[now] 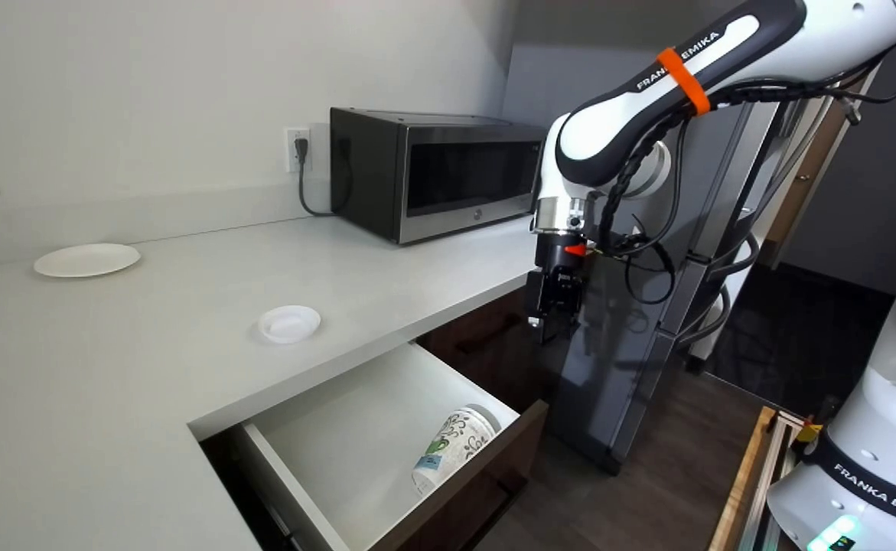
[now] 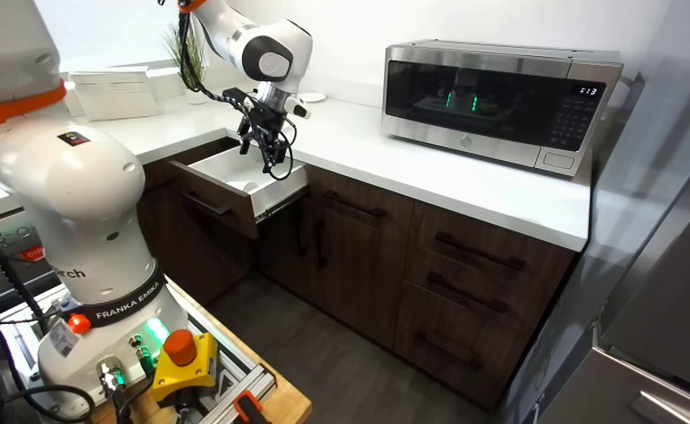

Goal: Move the cups, which are in the drawer, to the counter

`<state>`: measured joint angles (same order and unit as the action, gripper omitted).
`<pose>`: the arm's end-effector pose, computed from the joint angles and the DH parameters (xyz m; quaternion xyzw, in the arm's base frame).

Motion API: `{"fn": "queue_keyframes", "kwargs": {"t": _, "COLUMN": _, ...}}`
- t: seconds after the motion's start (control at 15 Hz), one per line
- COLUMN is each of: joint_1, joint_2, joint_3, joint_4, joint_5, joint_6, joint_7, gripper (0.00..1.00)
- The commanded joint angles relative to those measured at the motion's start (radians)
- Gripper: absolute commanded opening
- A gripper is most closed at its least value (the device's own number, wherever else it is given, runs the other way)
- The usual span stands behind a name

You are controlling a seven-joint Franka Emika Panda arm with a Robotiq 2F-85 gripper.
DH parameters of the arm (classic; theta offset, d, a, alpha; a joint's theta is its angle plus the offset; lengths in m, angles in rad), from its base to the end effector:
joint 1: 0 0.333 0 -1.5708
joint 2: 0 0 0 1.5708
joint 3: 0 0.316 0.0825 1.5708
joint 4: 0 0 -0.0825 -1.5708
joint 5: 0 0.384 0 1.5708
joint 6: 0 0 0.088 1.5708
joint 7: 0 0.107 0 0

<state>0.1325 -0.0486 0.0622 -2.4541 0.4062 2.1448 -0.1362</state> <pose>0.4344 0.1025 0.2996 -0.9796 -0.0309 0.1316 0.1485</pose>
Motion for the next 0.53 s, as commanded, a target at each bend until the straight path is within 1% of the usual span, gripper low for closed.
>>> {"fn": "queue_keyframes", "kwargs": {"t": 0.0, "joint_1": 0.008, "joint_2": 0.062, "joint_3": 0.032, "joint_4": -0.023, "joint_5": 0.018, "joint_6": 0.143, "joint_7": -0.084, "gripper": 1.00}}
{"fn": "queue_keyframes", "kwargs": {"t": 0.13, "joint_1": 0.017, "joint_2": 0.105, "joint_3": 0.053, "joint_4": -0.017, "joint_5": 0.045, "joint_6": 0.208, "joint_7": -0.125, "gripper": 1.00}}
{"fn": "queue_keyframes", "kwargs": {"t": 0.27, "joint_1": 0.029, "joint_2": 0.146, "joint_3": 0.086, "joint_4": -0.014, "joint_5": 0.058, "joint_6": 0.260, "joint_7": -0.135, "gripper": 1.00}}
{"fn": "queue_keyframes", "kwargs": {"t": 0.47, "joint_1": 0.049, "joint_2": 0.173, "joint_3": 0.145, "joint_4": -0.023, "joint_5": 0.069, "joint_6": 0.329, "joint_7": -0.135, "gripper": 1.00}}
